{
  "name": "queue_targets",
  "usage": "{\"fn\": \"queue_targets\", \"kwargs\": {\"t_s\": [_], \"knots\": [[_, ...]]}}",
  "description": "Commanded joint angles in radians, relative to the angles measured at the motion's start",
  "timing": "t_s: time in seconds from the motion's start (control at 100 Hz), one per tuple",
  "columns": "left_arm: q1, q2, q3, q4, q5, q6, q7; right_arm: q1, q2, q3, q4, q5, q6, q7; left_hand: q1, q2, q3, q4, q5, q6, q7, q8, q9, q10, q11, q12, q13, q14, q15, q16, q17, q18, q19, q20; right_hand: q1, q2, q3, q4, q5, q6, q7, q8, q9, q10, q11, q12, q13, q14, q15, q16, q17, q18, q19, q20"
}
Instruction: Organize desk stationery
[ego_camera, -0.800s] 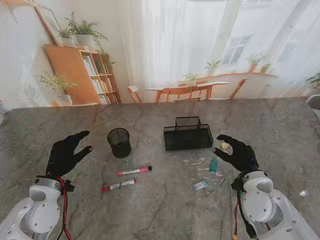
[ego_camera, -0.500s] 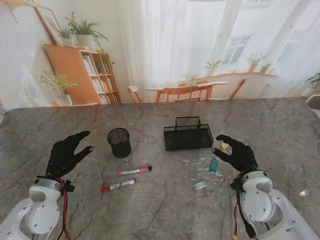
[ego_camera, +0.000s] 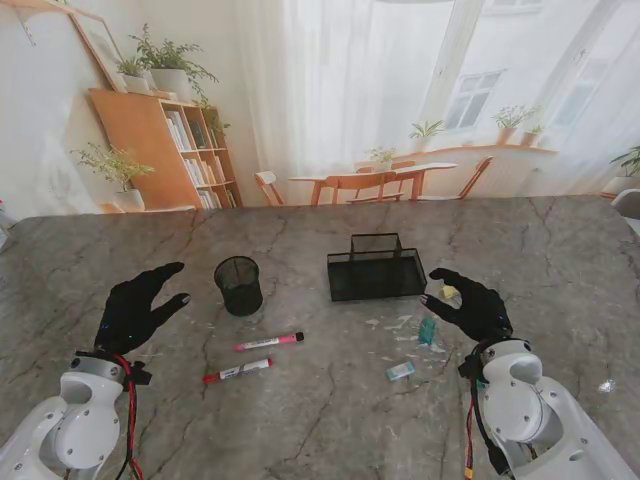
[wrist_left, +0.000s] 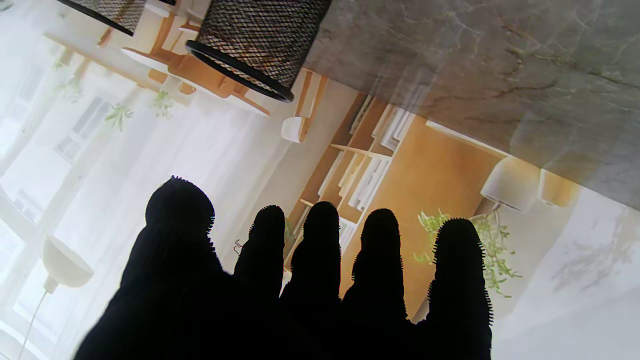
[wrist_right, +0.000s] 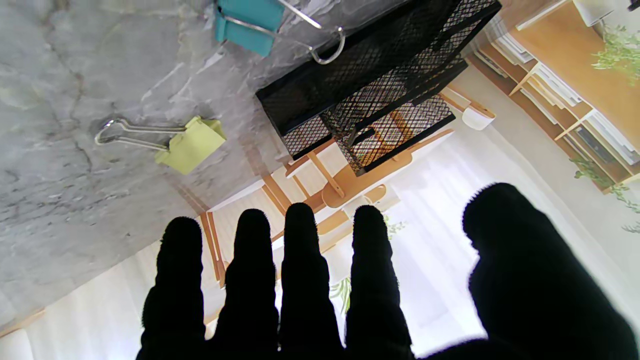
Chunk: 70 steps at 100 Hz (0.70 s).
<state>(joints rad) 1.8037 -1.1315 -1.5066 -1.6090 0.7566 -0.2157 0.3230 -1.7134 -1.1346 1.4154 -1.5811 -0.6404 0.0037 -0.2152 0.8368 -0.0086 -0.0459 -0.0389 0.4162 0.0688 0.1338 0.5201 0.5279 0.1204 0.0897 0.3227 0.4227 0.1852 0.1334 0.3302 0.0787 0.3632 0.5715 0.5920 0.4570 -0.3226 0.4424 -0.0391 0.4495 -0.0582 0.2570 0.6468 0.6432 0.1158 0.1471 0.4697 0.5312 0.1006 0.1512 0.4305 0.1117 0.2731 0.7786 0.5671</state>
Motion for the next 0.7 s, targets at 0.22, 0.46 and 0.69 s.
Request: {"fn": "queue_targets", "kwargs": {"t_s": [0.22, 0.46, 0.69], "knots": [[-0.014, 0.01, 0.047, -0.041, 0.011, -0.04, -0.061, 0.003, -0.001, -0.003, -0.005, 0.018, -0.029, 0.022, -0.005, 0.012, 0.008, -0.003, 0.011, -0.001, 0.0, 0.006, 0.017, -0.002, 0.006, 0.02, 0.005, 0.004, 0.009, 0.019, 0.003, 0.017, 0.032, 0.044, -0.006, 0.003, 0.012, -0.005, 0.012, 0.009, 0.009, 0.016, 0.01, 0.002, 0.005, 0.014, 0.019, 0.001, 0.005, 0.012, -0.002, 0.015, 0.02, 0.016], [-0.063, 0.038, 0.12, -0.062, 0.15, -0.051, -0.101, 0.006, -0.002, -0.005, -0.002, 0.032, -0.038, 0.025, 0.048, 0.012, 0.007, -0.004, 0.084, 0.055, 0.039, 0.042, 0.089, 0.009, 0.074, 0.141, 0.073, 0.0, 0.088, 0.128, 0.059, -0.032, 0.234, 0.119, 0.0, 0.009, 0.012, -0.005, 0.015, 0.01, 0.009, 0.016, 0.016, 0.006, 0.006, 0.014, 0.021, 0.004, 0.005, 0.011, -0.001, 0.016, 0.022, 0.016], [-0.138, 0.084, 0.205, -0.052, 0.37, -0.065, -0.184, 0.003, -0.004, -0.005, -0.008, 0.034, -0.031, 0.023, 0.059, 0.008, 0.004, -0.008, 0.106, 0.094, 0.077, 0.108, 0.091, 0.009, 0.155, 0.317, 0.066, 0.0, 0.177, 0.258, 0.084, -0.104, 0.361, 0.149, 0.003, 0.011, 0.008, -0.005, 0.016, 0.011, 0.009, 0.016, 0.017, 0.007, 0.007, 0.015, 0.021, 0.003, 0.005, 0.011, 0.0, 0.016, 0.024, 0.015]]}}
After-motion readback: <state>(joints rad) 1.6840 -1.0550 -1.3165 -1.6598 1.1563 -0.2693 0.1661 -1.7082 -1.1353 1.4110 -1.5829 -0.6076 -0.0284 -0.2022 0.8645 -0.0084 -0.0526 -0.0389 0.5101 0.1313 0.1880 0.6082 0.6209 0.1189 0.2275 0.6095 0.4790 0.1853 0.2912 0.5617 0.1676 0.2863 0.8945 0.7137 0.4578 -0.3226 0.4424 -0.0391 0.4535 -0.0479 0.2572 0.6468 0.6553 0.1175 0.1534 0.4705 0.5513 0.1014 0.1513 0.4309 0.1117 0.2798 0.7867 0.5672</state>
